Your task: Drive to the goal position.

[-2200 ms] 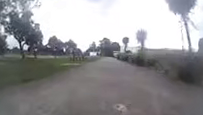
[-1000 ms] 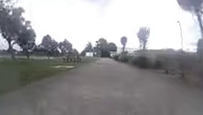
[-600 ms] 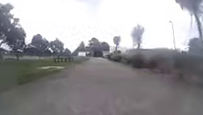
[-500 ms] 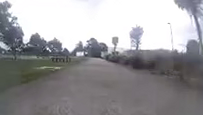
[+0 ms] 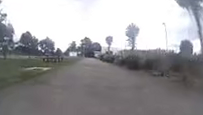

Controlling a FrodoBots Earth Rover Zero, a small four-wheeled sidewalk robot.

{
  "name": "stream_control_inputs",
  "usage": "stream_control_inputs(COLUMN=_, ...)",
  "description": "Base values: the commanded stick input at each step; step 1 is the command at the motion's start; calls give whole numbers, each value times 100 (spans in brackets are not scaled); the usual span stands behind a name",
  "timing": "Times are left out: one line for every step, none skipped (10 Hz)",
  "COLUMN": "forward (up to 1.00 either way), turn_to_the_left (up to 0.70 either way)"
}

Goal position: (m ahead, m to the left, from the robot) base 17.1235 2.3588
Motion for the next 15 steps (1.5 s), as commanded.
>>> stream_control_inputs(forward=100, turn_to_the_left=0)
stream_control_inputs(forward=100, turn_to_the_left=-21)
stream_control_inputs(forward=100, turn_to_the_left=-13)
stream_control_inputs(forward=100, turn_to_the_left=-5)
stream_control_inputs(forward=100, turn_to_the_left=0)
stream_control_inputs(forward=100, turn_to_the_left=0)
stream_control_inputs(forward=100, turn_to_the_left=0)
stream_control_inputs(forward=100, turn_to_the_left=0)
stream_control_inputs(forward=100, turn_to_the_left=0)
stream_control_inputs(forward=100, turn_to_the_left=0)
stream_control_inputs(forward=100, turn_to_the_left=0)
stream_control_inputs(forward=100, turn_to_the_left=0)
stream_control_inputs(forward=100, turn_to_the_left=0)
stream_control_inputs(forward=100, turn_to_the_left=0)
stream_control_inputs(forward=100, turn_to_the_left=0)
